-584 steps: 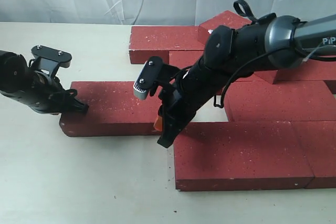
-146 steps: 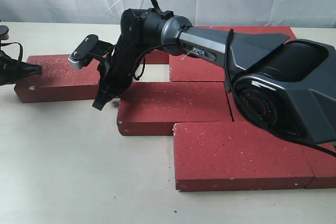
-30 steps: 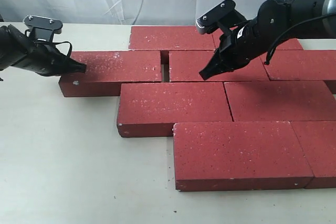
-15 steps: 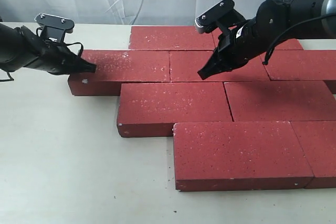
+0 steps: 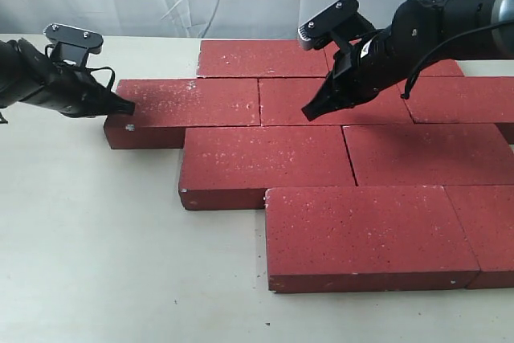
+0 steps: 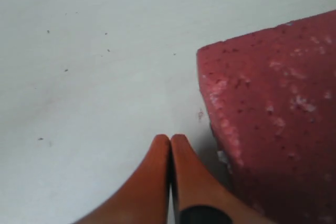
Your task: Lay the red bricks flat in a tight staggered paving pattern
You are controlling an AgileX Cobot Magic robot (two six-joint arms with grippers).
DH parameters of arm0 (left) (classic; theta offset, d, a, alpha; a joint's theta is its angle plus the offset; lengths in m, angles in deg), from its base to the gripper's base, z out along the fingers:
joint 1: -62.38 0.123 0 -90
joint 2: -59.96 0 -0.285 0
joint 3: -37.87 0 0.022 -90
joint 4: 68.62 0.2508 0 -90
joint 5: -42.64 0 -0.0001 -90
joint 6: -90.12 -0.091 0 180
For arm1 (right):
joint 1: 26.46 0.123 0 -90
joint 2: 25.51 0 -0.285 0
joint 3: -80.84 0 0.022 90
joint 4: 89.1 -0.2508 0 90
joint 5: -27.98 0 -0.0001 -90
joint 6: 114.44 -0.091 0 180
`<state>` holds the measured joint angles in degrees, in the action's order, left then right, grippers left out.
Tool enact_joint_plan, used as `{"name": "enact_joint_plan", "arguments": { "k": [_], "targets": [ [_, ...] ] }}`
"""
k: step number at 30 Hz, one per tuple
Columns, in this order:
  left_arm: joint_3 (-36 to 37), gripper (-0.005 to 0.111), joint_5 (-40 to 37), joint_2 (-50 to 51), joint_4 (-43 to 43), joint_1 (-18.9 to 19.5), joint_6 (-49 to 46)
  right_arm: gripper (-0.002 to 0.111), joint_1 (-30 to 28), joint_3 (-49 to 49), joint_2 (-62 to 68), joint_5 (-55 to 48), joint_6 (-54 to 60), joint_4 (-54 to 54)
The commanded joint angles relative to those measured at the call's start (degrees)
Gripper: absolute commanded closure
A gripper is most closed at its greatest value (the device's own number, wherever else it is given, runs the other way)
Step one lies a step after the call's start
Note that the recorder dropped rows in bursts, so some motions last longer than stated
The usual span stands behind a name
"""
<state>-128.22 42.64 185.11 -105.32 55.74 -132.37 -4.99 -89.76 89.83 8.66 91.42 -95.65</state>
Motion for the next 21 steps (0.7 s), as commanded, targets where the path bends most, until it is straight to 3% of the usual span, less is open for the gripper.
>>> {"name": "enact_joint_plan", "arguments": {
  "k": [1,4,8,14,17,21],
  "targets": [
    [-0.1,0.107,0.0,0.4,0.3,0.4,0.0,0.109,-0.2,0.3,-0.7,0.5,0.0,-0.2],
    [-0.1,0.107,0.0,0.3,0.7,1.4,0.0,0.109,-0.2,0.3,-0.7,0.5,0.0,-0.2],
    [-0.1,0.107,-6.3,-3.3,0.1,4.3,0.0,0.109,-0.2,0.3,-0.7,0.9,0.0,-0.1],
    [-0.1,0.107,-13.8,-9.8,-2.4,4.2,0.5,0.109,0.0,-2.1,-0.7,1.7,0.2,-8.9],
    [-0.1,0.107,-17.7,-12.1,-4.9,4.2,0.5,0.109,-0.4,-5.7,-0.7,-2.6,0.6,-6.3],
    [-0.4,0.107,-16.5,-14.5,-16.5,4.2,0.4,0.109,-3.1,-13.0,-0.7,-19.8,0.6,-5.2]
  ]
}}
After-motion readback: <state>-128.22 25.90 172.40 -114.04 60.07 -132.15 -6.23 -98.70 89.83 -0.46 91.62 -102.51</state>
